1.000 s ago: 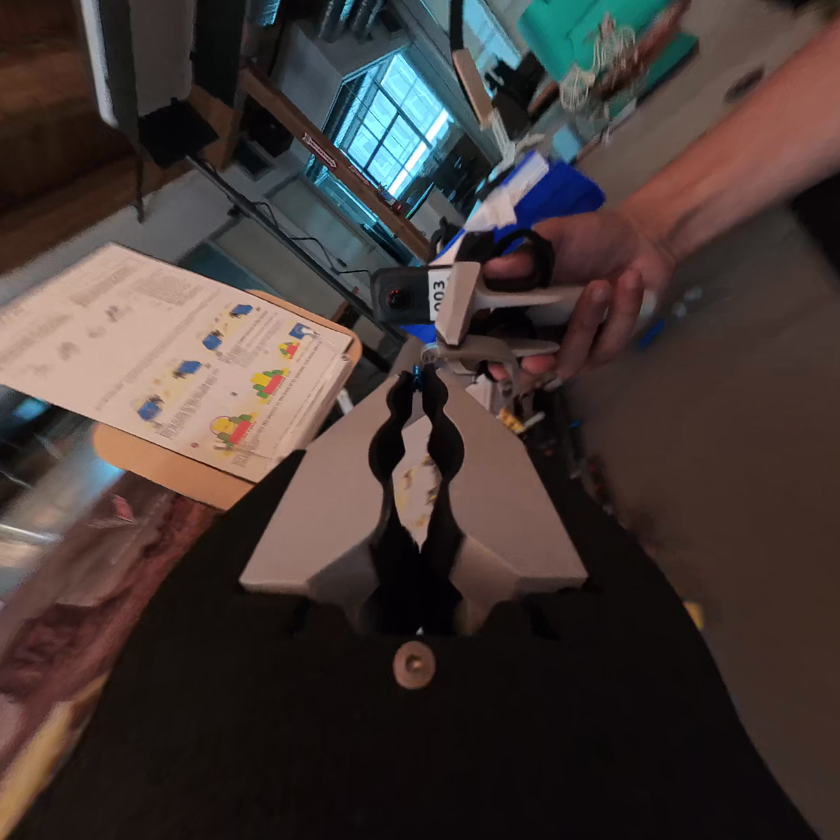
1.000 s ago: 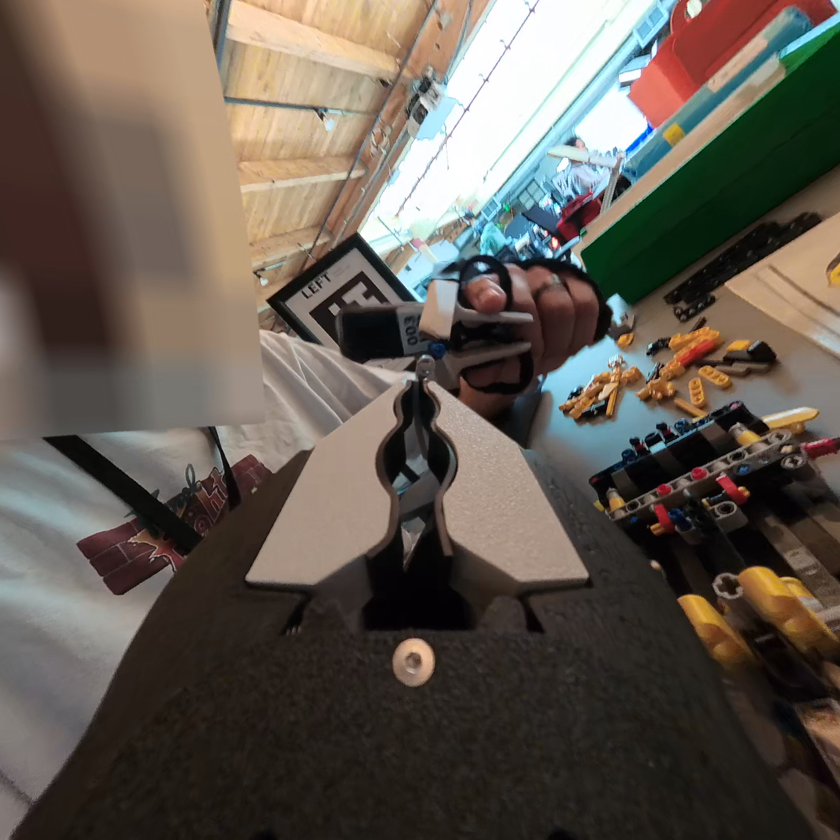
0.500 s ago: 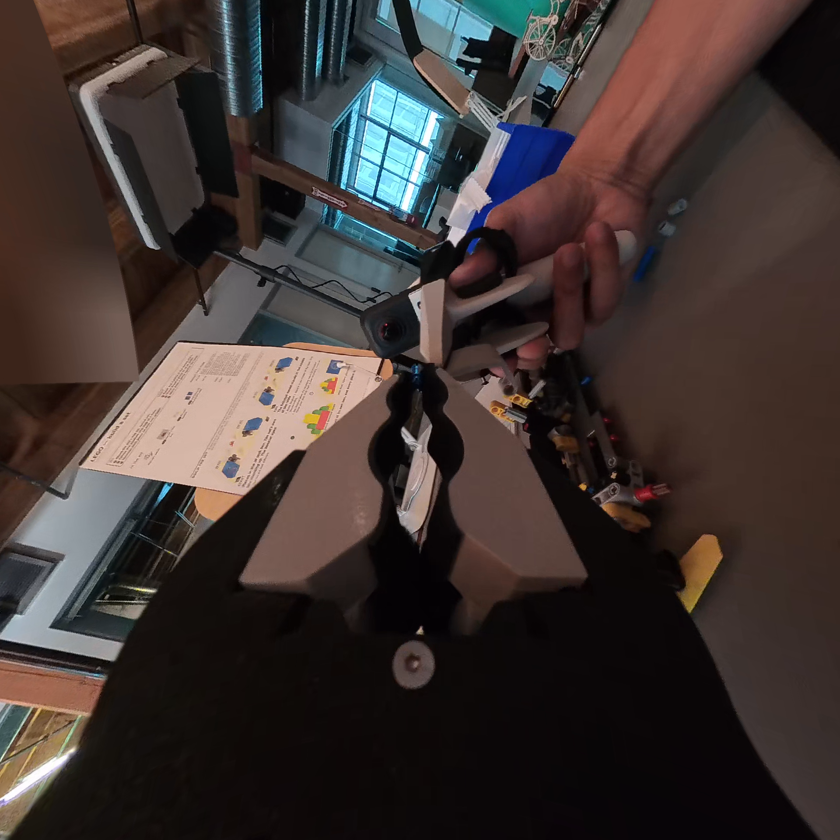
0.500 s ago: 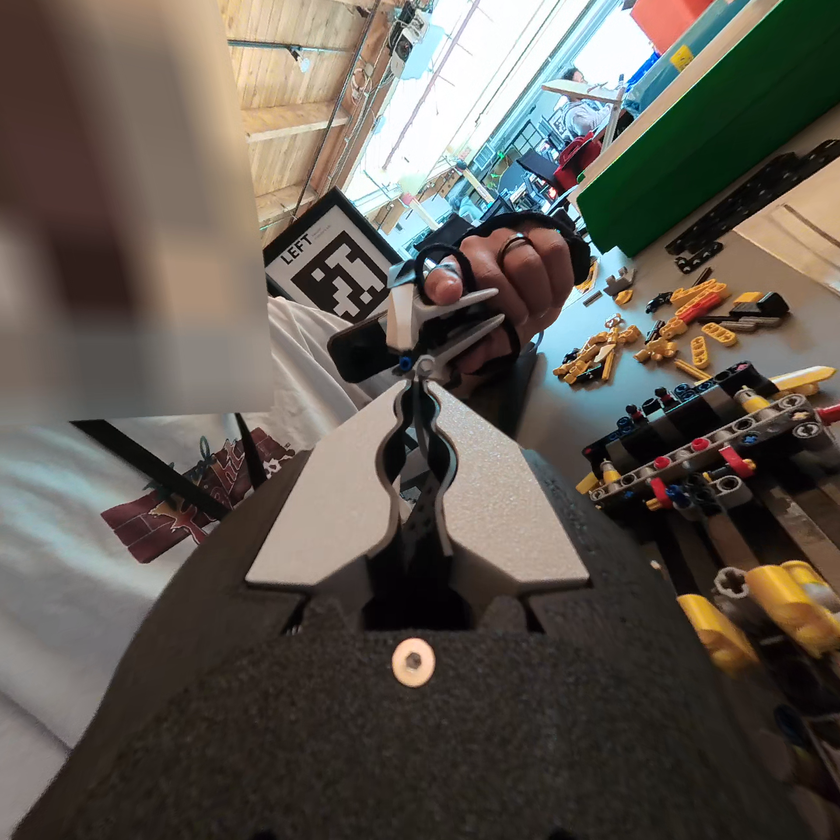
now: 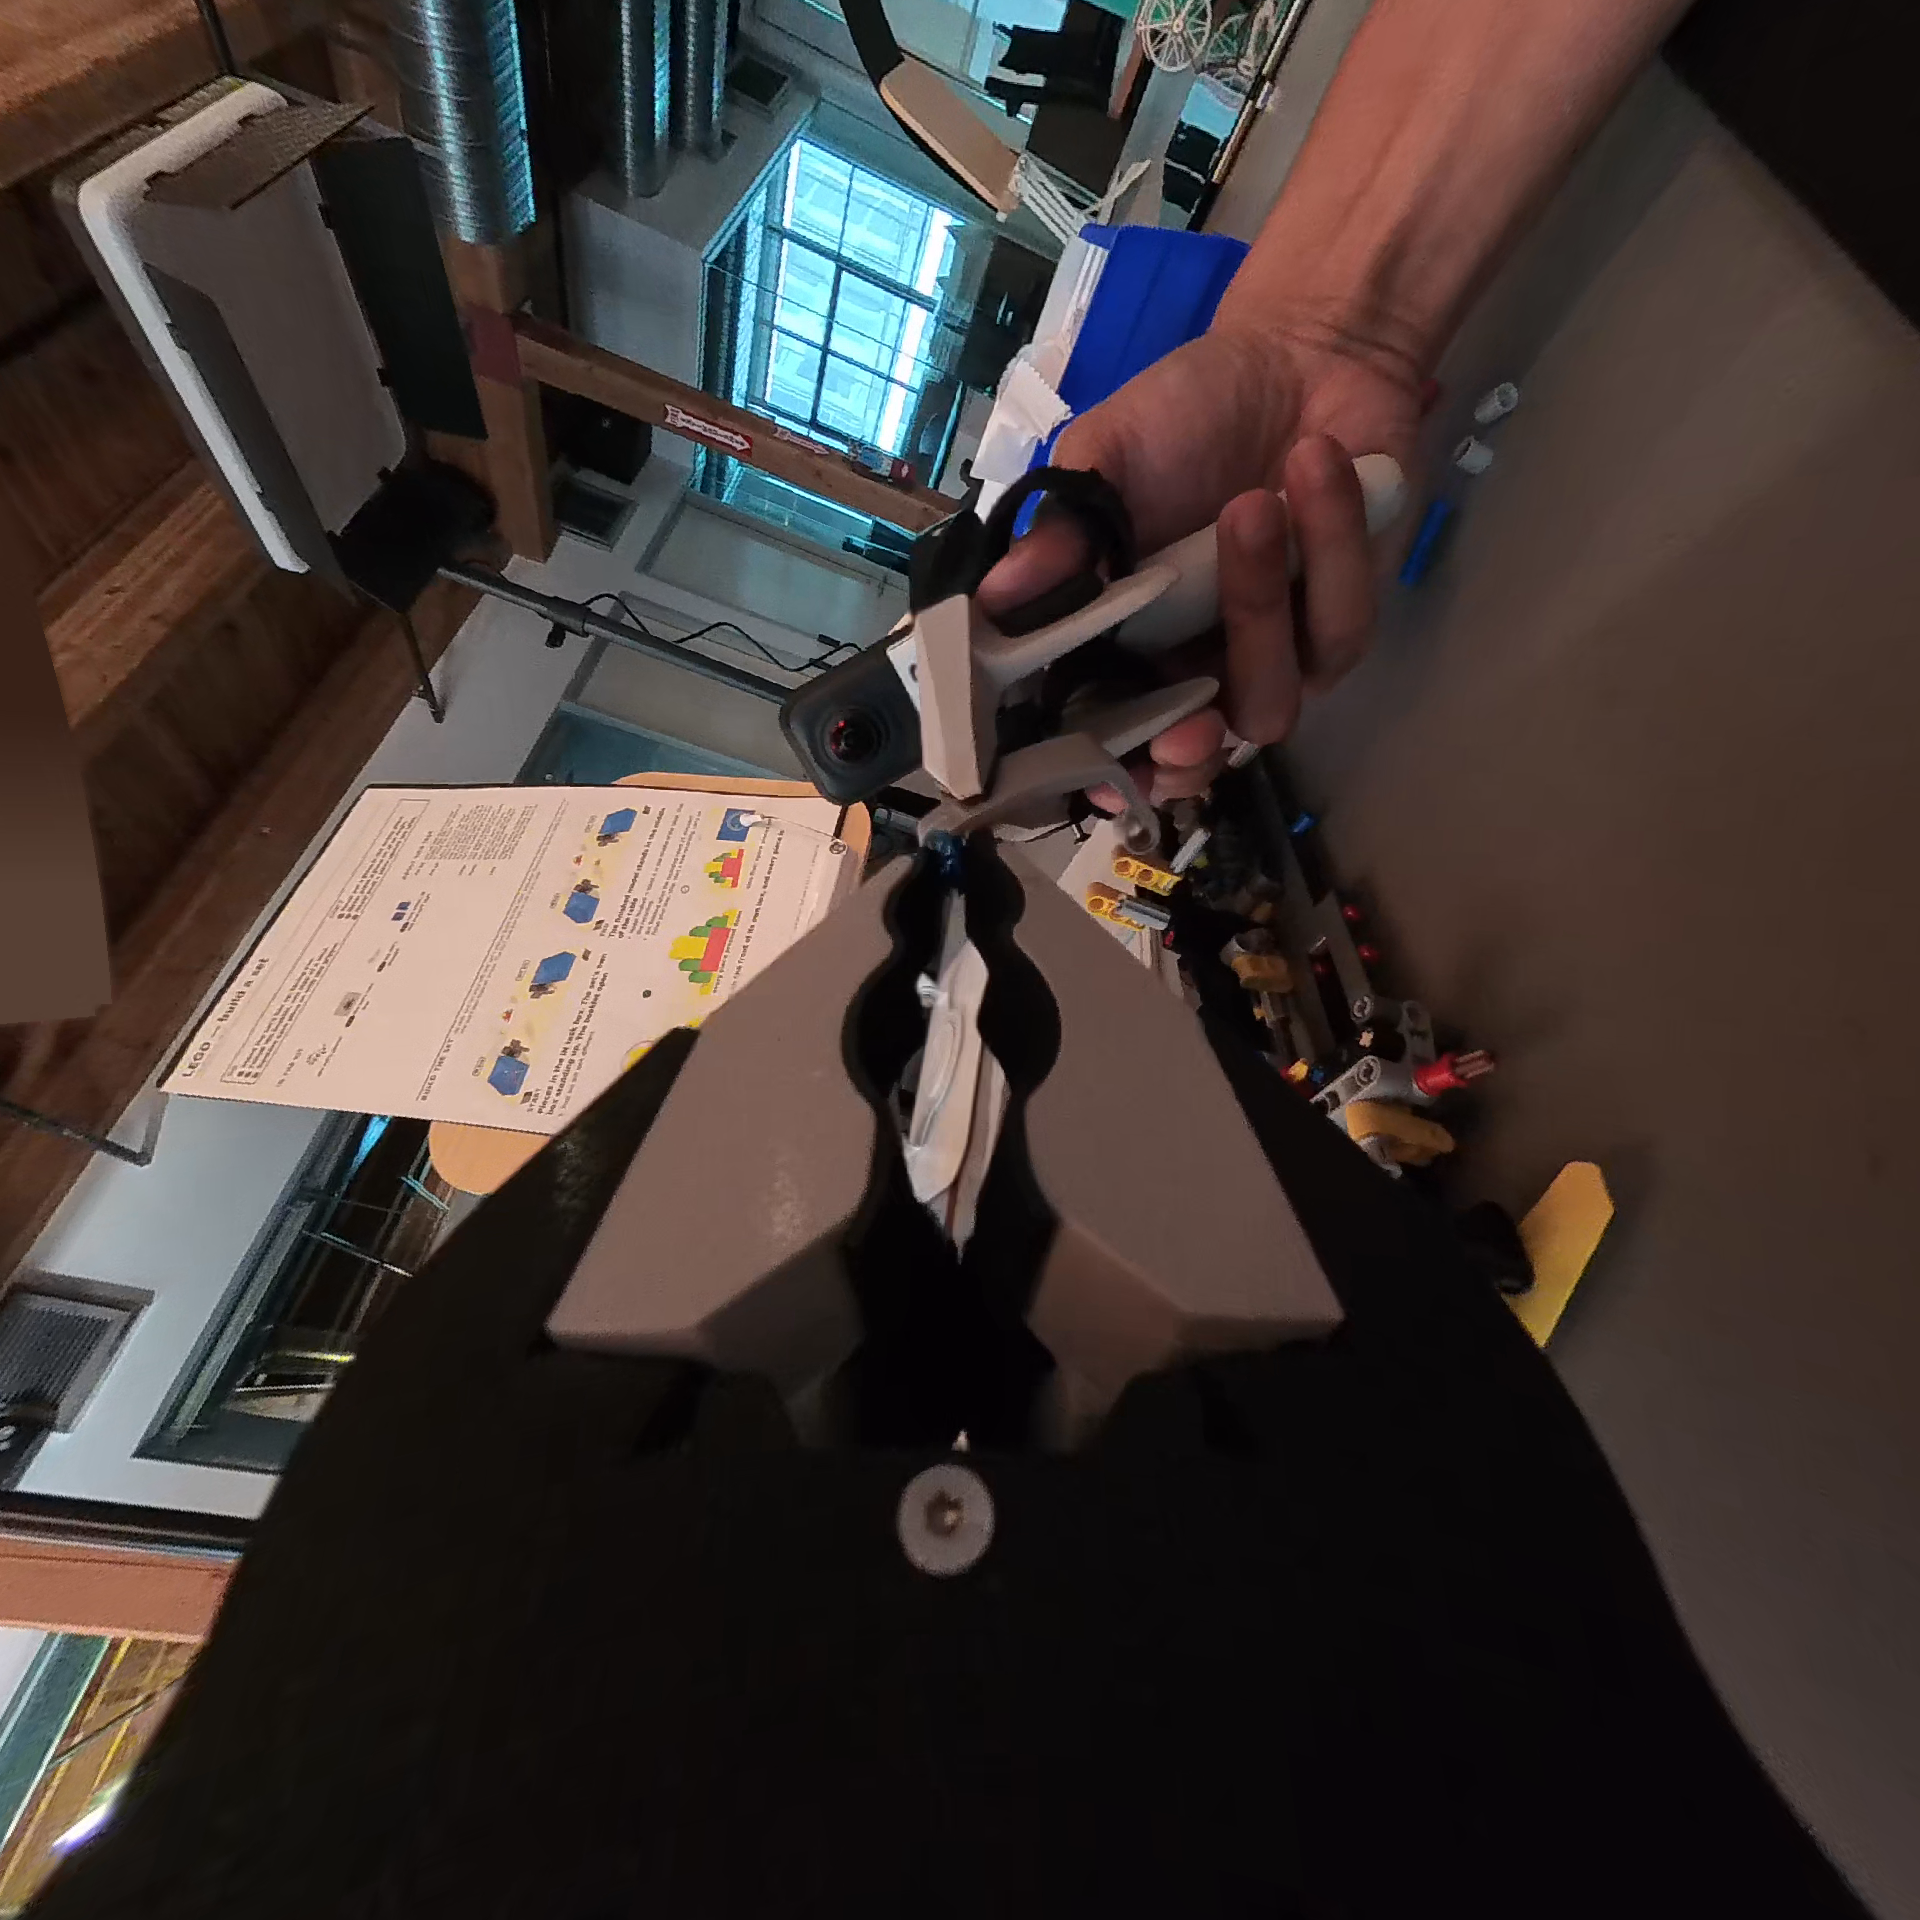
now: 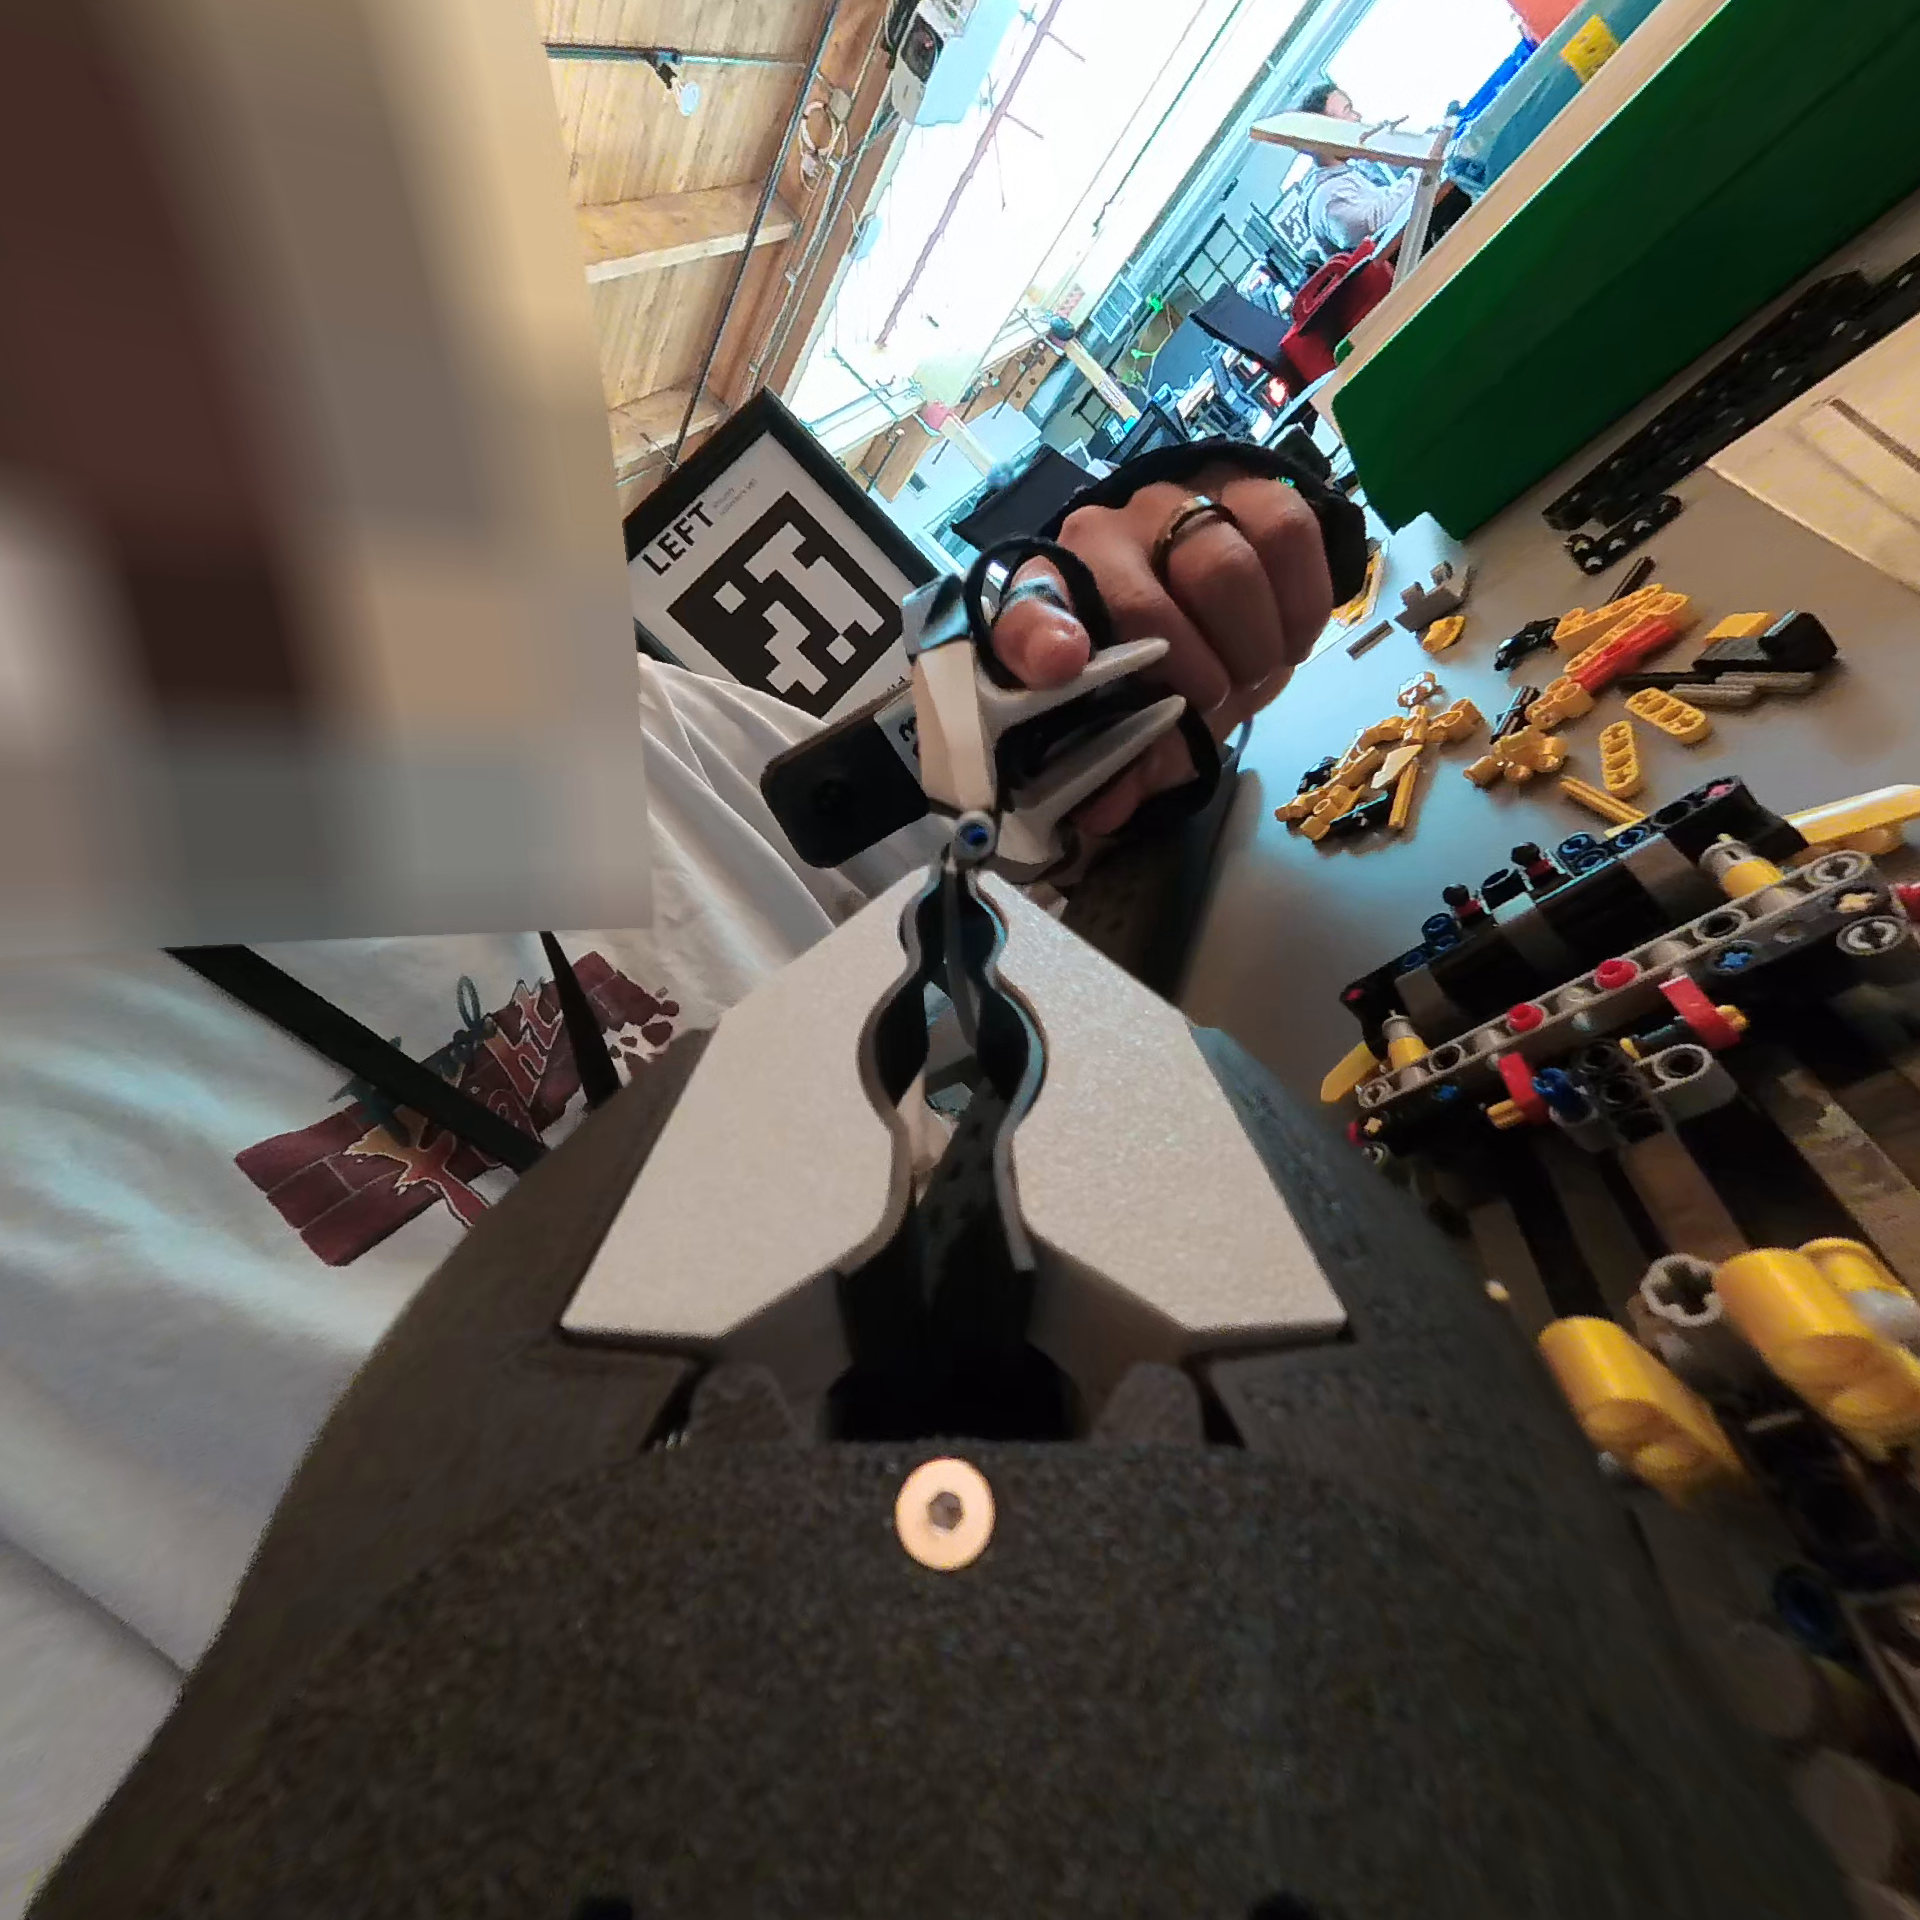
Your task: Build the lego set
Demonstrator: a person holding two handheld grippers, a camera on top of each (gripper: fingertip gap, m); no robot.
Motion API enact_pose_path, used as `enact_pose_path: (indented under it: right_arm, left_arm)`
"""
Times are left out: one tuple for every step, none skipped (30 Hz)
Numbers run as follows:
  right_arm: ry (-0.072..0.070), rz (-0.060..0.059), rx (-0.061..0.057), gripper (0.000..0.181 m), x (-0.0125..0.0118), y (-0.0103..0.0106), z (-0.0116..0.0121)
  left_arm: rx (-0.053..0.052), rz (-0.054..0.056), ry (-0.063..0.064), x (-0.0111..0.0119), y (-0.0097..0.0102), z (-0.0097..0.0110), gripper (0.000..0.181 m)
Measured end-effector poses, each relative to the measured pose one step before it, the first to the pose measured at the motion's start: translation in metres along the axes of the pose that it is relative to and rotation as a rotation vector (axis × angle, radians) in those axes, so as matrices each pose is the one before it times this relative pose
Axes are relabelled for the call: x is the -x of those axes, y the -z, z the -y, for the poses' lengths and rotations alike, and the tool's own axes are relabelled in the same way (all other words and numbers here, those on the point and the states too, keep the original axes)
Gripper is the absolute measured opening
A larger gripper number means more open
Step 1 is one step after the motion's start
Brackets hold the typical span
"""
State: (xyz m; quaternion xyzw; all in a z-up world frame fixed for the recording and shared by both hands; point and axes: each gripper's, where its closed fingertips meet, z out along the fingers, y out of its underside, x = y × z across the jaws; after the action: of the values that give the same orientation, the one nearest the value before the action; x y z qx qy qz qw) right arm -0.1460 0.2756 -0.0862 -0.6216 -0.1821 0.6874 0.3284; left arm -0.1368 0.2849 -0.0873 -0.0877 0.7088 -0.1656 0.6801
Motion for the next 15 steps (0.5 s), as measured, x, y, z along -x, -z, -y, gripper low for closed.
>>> enact_pose_path:
  right_arm:
    - [0.0008, -0.0119, 0.0102, 0.001, -0.00164, 0.00071, -0.00135]
    - [0.0017, -0.0150, 0.0128, 0.001, -0.00185, 0.00082, -0.00175]
    - [0.0014, -0.0115, 0.0132, 0.001, -0.00127, 0.00064, -0.00178]
    - [0.0035, -0.0072, 0.0084, 0.001, -0.00047, 0.00062, -0.00114]
    - [0.0019, -0.0055, 0.0047, 0.001, -0.00042, 0.00067, -0.00069]
    - [-0.0042, -0.0007, 0.0010, 0.001, -0.00026, 0.00052, -0.00048]
    - [-0.0023, -0.0021, 0.0009, 0.001, -0.00037, 0.00068, -0.00022]
    - [0.0019, -0.0088, 0.0060, 0.001, -0.00102, 0.00065, -0.00088]
    - [0.0004, -0.0081, 0.0052, 0.001, -0.00116, 0.00040, -0.00087]
    - [-0.0019, -0.0013, -0.0043, 0.001, -0.00064, 0.00018, 0.00057]
    - [-0.0055, 0.0050, -0.0019, 0.001, 0.00010, -0.00018, 0.00018]
    - [-0.0011, 0.0001, 0.0002, 0.001, -0.00033, -0.00001, -0.00001]
    - [0.0022, -0.0039, 0.0002, 0.001, -0.00064, 0.00003, -0.00009]
    - [-0.0018, -0.0002, 0.0001, 0.001, -0.00020, 0.00009, 0.00002]
    - [-0.0027, 0.0022, 0.0001, 0.001, -0.00006, -0.00013, 0.00000]
  left_arm:
    - [0.0021, -0.0111, 0.0032, -0.00183, -0.00031, -0.00069, 0.003]
    - [0.0021, -0.0119, 0.0032, -0.00220, -0.00052, -0.00081, 0.003]
    - [0.0011, -0.0104, 0.0029, -0.00218, -0.00044, -0.00041, 0.003]
    - [-0.0003, -0.0016, -0.0012, -0.00122, -0.00033, 0.00012, 0.003]
    - [0.0011, 0.0004, -0.0024, -0.00099, -0.00066, 0.00004, 0.003]
    - [0.0007, -0.0005, -0.0022, -0.00049, -0.00050, -0.00018, 0.003]
    - [0.0018, 0.0045, -0.0090, -0.00004, -0.00021, -0.00013, 0.003]
    - [0.0057, 0.0027, -0.0087, -0.00001, -0.00039, -0.00084, 0.003]
    - [0.0048, -0.0025, -0.0042, -0.00048, -0.00018, -0.00089, 0.003]
    - [0.0013, 0.0036, -0.0050, 0.00054, 0.00019, -0.00049, 0.003]
    - [0.0011, 0.0016, 0.0004, 0.00044, 0.00021, -0.00027, 0.003]
    - [-0.0031, 0.0005, 0.0056, 0.00037, 0.00024, 0.00050, 0.003]
    - [0.0015, -0.0010, 0.0032, 0.00003, 0.00003, -0.00009, 0.003]
    - [0.0006, -0.0024, 0.0012, -0.00043, -0.00014, -0.00032, 0.003]
    - [-0.0021, -0.0007, 0.0021, -0.00003, 0.00000, -0.00004, 0.003]
